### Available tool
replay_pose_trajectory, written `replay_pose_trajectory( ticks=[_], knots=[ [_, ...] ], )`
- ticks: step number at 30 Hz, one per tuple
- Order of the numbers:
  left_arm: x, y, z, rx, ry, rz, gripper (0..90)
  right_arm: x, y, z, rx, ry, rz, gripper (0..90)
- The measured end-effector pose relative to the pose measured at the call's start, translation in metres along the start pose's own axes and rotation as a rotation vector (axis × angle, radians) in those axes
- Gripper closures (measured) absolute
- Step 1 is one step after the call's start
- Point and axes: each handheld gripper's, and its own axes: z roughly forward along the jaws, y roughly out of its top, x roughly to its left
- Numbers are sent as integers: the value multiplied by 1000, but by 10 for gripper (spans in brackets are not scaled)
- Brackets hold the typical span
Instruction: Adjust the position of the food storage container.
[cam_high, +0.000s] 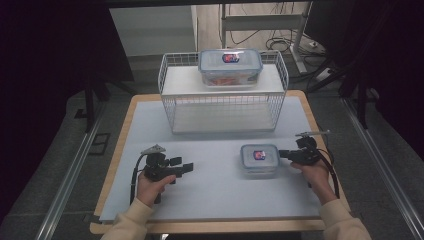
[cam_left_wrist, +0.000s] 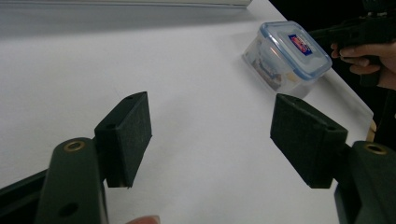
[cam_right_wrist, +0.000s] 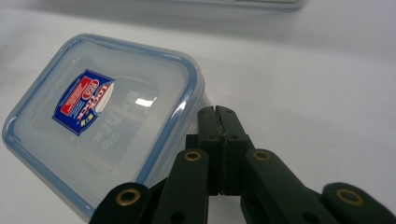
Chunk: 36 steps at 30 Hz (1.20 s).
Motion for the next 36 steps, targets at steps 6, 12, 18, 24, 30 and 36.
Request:
replay_pose_trajectory(
  ticks=[6,12,18,24,30,36],
  knots=[
    [0,0,1,1,0,0,288,18,0,11,11,33,-21,895],
    [1,-1,0,0,4,-4,289,38,2,25,23,68,-54,895],
    [2,-1,0,1,6,-6,289,52,0,34,44,94,-78,895],
    [3,-1,1,1,7,-6,289,69,-1,40,60,125,-112,895],
    [2,-1,1,-1,6,-9,288,73,-2,43,63,132,-125,895],
    [3,-1,-1,-5,9,-15,288,69,-2,32,22,120,-126,895]
  ],
)
